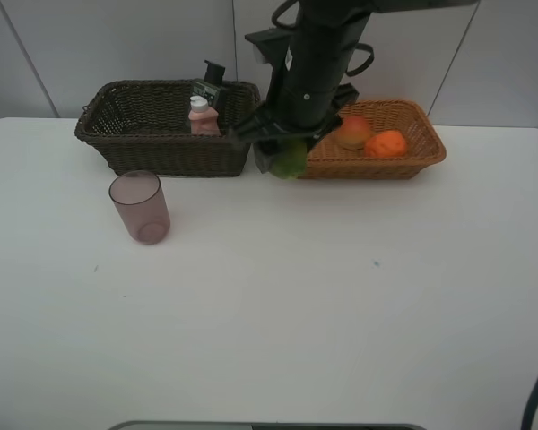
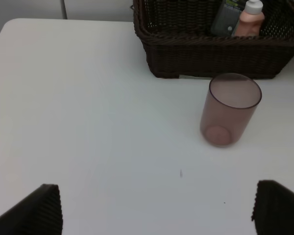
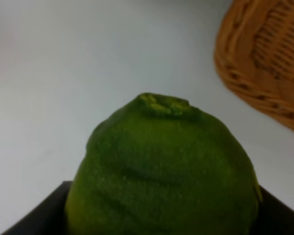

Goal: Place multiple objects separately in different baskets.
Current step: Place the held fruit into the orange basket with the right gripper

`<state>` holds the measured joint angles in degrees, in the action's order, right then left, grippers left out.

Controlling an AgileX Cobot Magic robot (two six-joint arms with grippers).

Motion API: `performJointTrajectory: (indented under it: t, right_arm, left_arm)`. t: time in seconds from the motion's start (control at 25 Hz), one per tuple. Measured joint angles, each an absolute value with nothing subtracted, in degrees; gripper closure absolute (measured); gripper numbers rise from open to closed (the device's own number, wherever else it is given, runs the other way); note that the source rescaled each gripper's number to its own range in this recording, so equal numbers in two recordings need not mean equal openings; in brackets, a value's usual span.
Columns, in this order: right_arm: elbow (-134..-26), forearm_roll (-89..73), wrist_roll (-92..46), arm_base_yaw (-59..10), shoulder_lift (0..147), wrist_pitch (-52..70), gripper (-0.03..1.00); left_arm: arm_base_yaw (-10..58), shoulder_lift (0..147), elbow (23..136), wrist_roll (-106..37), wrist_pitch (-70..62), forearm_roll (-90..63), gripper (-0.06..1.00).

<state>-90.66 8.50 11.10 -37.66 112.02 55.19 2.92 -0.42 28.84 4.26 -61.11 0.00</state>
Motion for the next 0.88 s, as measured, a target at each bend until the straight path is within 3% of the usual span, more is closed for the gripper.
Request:
performJointTrajectory:
  t: [0.48, 0.88]
  right_arm:
    - [-93.1, 8.5, 11.1, -25.0, 112.8, 41.8, 0.49]
    - [-93.1, 8.3, 11.1, -23.7, 121.1, 32.9, 0.49]
  left_arm:
    - [2.9, -0.4, 28.8, 4.3, -61.1, 0.0, -0.05]
    - [2.9, -0.4, 28.8, 4.3, -61.1, 0.0, -0.05]
